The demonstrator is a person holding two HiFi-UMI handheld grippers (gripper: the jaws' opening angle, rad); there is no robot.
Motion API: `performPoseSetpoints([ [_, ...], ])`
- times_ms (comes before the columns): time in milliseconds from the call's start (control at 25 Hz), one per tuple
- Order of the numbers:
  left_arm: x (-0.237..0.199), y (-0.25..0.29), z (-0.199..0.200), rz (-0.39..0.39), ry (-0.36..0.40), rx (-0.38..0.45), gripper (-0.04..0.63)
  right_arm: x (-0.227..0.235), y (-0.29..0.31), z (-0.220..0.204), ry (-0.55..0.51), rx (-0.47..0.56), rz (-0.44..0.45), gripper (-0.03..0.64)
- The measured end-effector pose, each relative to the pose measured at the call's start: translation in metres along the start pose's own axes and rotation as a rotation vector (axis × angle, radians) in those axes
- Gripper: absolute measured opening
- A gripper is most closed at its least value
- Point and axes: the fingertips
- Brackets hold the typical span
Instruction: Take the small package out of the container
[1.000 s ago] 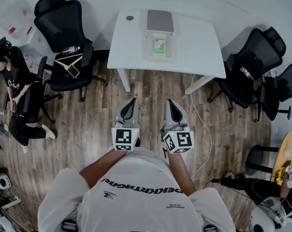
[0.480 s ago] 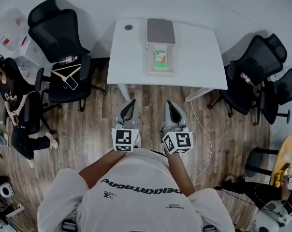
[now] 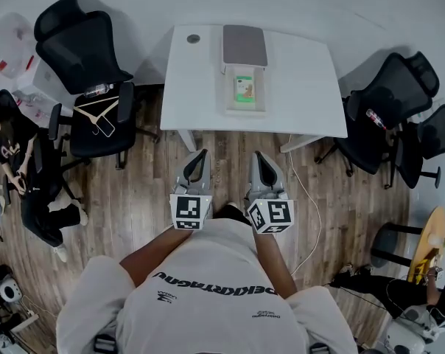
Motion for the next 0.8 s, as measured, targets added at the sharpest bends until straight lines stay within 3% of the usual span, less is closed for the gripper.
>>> performPoseSetpoints([
  [800,0.023,0.071,0.013,0.057,0.013,-0.008,-0.002,0.067,0.050,0.013,-0.037,-0.030,0.030,-0.002],
])
Point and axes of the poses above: the fingertips, and each gripper's own axes: y forward along the fingers, x to its right, z out of its top, and after that the axes turned 5 degrees about z, right-handed
